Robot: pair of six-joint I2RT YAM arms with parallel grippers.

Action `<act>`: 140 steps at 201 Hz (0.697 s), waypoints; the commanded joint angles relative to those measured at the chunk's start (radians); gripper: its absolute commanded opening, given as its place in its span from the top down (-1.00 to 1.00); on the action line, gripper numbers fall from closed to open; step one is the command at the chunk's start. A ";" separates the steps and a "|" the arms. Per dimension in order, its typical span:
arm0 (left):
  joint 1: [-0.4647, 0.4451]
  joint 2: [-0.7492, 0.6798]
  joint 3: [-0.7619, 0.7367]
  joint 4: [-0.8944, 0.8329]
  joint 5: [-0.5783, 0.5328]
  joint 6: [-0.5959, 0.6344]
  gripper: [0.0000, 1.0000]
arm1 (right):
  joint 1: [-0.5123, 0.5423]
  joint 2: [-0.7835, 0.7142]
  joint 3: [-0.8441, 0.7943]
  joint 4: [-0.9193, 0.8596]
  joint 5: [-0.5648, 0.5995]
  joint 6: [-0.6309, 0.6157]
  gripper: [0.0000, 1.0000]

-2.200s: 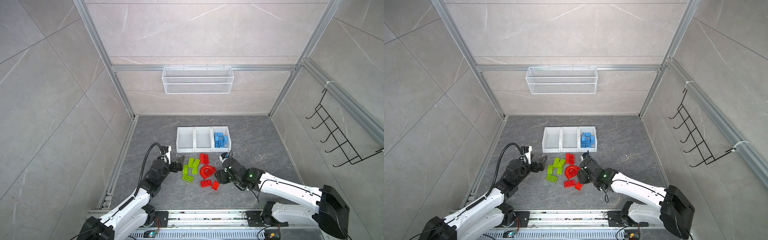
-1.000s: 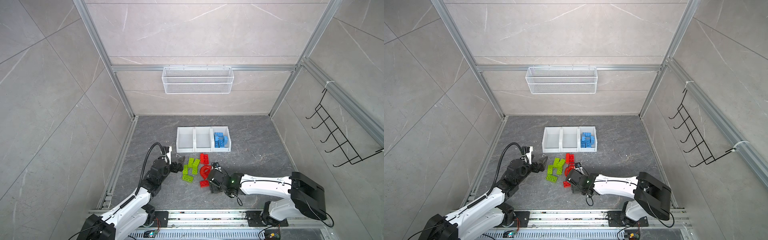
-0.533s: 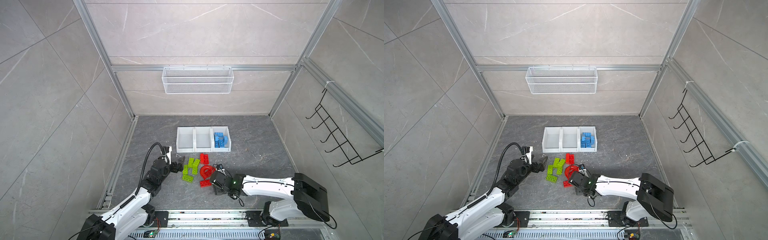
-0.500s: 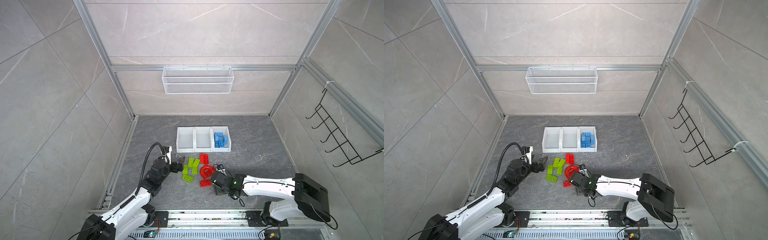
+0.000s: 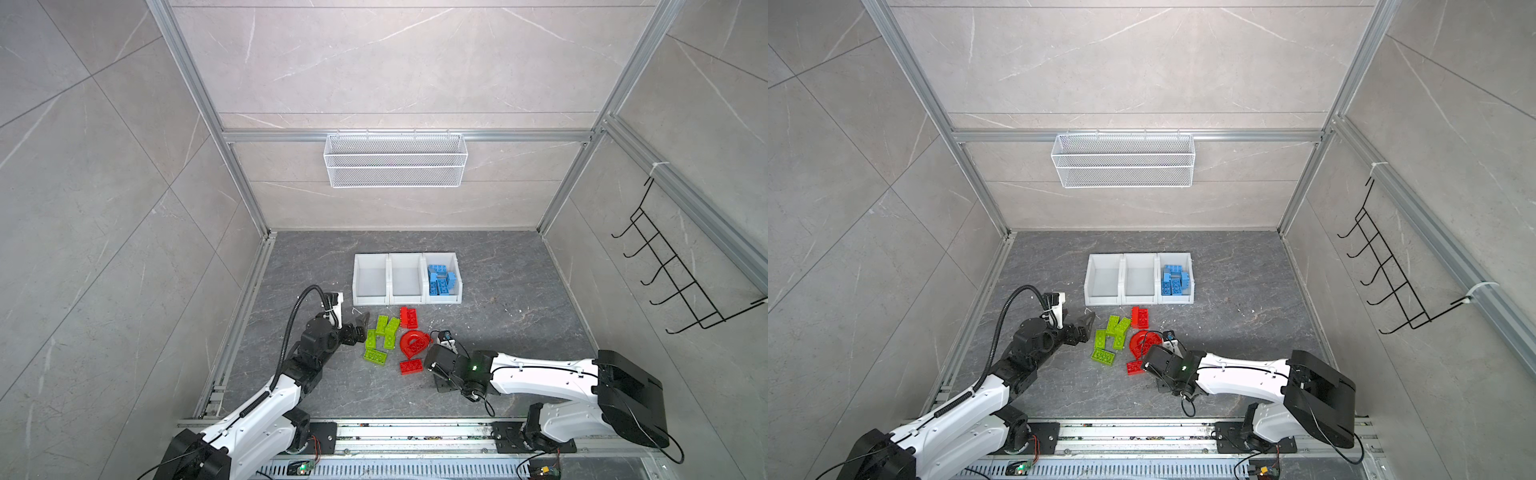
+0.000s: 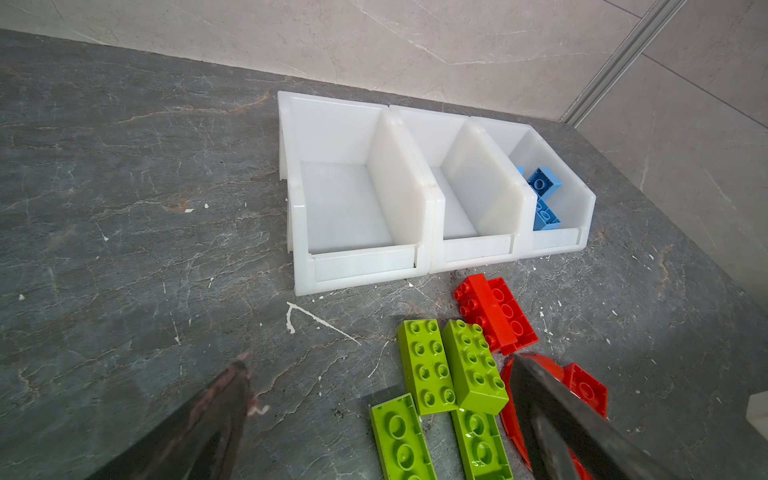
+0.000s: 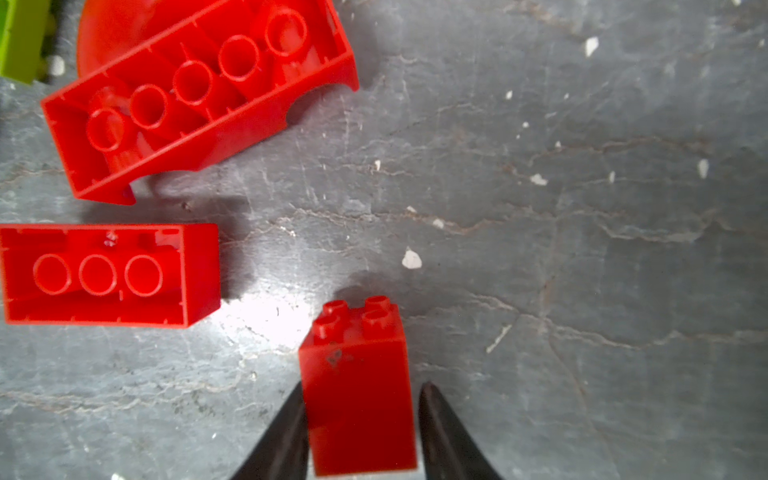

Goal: Sort the legos into containers by color
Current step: 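Lower the right gripper onto a small red 2x2 brick and close, then lift the red brick over the middle compartment of the bin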

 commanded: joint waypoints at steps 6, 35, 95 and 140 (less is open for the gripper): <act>-0.001 -0.027 0.014 0.027 -0.012 0.003 -0.99 | 0.005 0.005 0.009 -0.013 0.027 0.011 0.21; -0.001 -0.026 0.011 0.026 -0.028 0.002 -0.99 | 0.005 -0.024 0.006 0.024 0.048 0.011 0.28; -0.001 -0.021 0.017 0.016 -0.053 -0.010 -0.99 | -0.012 -0.001 0.132 0.013 0.079 -0.104 0.47; -0.001 -0.075 -0.022 0.051 -0.050 -0.004 -0.99 | -0.087 0.057 0.264 0.061 0.031 -0.206 0.48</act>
